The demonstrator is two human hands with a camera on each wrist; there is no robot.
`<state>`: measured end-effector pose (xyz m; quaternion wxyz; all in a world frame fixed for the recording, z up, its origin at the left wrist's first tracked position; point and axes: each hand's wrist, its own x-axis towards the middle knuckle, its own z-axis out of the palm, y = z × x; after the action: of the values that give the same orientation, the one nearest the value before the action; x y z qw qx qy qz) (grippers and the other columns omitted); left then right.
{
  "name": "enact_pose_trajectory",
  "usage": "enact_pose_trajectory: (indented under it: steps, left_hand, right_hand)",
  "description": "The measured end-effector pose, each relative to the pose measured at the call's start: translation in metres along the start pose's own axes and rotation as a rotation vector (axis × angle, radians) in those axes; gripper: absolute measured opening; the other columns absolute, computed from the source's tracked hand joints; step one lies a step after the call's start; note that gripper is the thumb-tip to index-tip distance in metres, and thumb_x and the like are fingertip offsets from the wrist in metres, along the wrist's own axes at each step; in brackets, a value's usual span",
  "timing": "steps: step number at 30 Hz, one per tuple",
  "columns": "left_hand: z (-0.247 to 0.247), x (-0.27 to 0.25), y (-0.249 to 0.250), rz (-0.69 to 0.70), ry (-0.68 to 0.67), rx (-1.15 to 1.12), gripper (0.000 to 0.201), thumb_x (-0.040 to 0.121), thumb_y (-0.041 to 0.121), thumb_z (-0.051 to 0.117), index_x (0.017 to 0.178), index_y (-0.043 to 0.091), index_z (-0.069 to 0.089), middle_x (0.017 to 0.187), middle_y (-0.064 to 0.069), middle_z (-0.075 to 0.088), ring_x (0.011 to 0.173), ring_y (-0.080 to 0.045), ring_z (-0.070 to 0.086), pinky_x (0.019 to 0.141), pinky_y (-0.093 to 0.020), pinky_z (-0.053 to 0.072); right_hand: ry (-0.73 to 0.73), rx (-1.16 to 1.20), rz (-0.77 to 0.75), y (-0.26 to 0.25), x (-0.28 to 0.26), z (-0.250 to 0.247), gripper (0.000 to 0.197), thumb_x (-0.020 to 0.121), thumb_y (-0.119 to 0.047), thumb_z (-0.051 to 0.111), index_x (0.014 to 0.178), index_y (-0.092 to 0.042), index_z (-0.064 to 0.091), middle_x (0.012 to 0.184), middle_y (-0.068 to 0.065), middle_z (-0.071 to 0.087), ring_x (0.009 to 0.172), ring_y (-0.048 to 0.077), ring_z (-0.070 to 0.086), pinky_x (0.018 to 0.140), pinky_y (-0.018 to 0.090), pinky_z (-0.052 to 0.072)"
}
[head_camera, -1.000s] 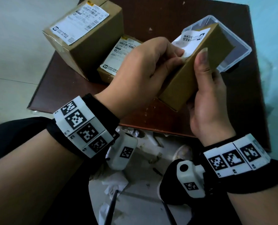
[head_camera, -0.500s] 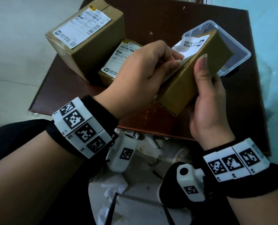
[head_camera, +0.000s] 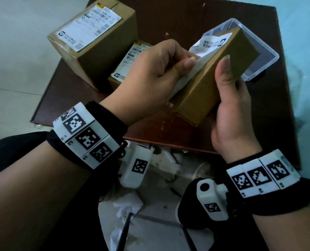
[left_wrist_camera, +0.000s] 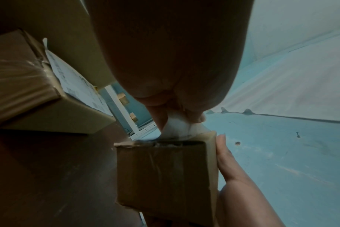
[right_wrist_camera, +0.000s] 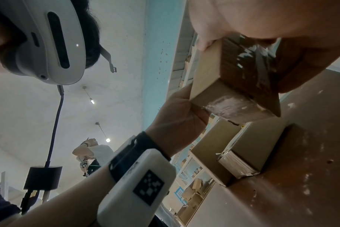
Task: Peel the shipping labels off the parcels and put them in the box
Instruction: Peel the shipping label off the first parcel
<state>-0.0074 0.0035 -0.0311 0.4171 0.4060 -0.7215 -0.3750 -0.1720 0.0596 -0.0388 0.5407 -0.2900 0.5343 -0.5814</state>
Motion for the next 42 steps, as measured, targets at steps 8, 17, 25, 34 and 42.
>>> enact_pose_trajectory:
  steps: [8, 17, 25, 34, 42]
  left_hand:
    - [0.004, -0.006, 0.003, 0.018, 0.078, 0.062, 0.025, 0.109, 0.023, 0.054, 0.119, 0.009, 0.072, 0.102, 0.004, 0.073, 0.094, -0.007, 0.069, 0.079, -0.033, 0.056]
    - [0.003, -0.004, -0.002, 0.095, 0.087, 0.112, 0.027, 0.103, 0.025, 0.067, 0.123, 0.009, 0.073, 0.117, -0.003, 0.069, 0.103, -0.012, 0.068, 0.087, -0.028, 0.058]
    - [0.006, -0.005, -0.004, 0.225, 0.096, 0.076, 0.011, 0.099, 0.009, 0.072, 0.101, -0.001, 0.076, 0.117, -0.013, 0.072, 0.114, -0.017, 0.070, 0.089, -0.022, 0.057]
    - [0.010, -0.009, -0.005, 0.250, 0.001, 0.069, 0.014, 0.106, 0.007, 0.058, 0.104, -0.007, 0.059, 0.135, -0.015, 0.067, 0.134, -0.019, 0.062, 0.103, -0.033, 0.055]
    - [0.007, -0.009, 0.002, 0.275, -0.018, 0.049, 0.013, 0.108, 0.009, 0.056, 0.103, -0.004, 0.056, 0.132, -0.016, 0.069, 0.130, -0.017, 0.065, 0.099, -0.030, 0.056]
  right_hand:
    - [-0.050, -0.021, -0.050, 0.005, 0.003, 0.000, 0.060, 0.079, -0.036, 0.082, 0.130, -0.020, 0.054, 0.127, 0.005, 0.073, 0.117, 0.017, 0.075, 0.102, 0.039, 0.061]
    - [-0.130, -0.049, -0.007, 0.008, 0.001, 0.001, 0.086, 0.069, -0.060, 0.087, 0.139, -0.024, 0.053, 0.136, 0.007, 0.072, 0.124, 0.024, 0.072, 0.108, 0.053, 0.057]
    - [-0.165, -0.010, -0.009, 0.006, 0.000, 0.005, 0.111, 0.066, -0.072, 0.084, 0.155, -0.018, 0.045, 0.143, 0.015, 0.066, 0.129, 0.033, 0.069, 0.107, 0.060, 0.056]
    - [-0.112, 0.024, -0.016, 0.001, 0.000, 0.003, 0.083, 0.076, -0.063, 0.088, 0.142, -0.017, 0.066, 0.137, 0.014, 0.072, 0.130, 0.032, 0.069, 0.111, 0.059, 0.054]
    - [-0.071, 0.006, -0.079, 0.003, -0.001, -0.001, 0.062, 0.086, -0.046, 0.078, 0.135, -0.010, 0.068, 0.134, 0.017, 0.073, 0.128, 0.032, 0.070, 0.112, 0.059, 0.053]
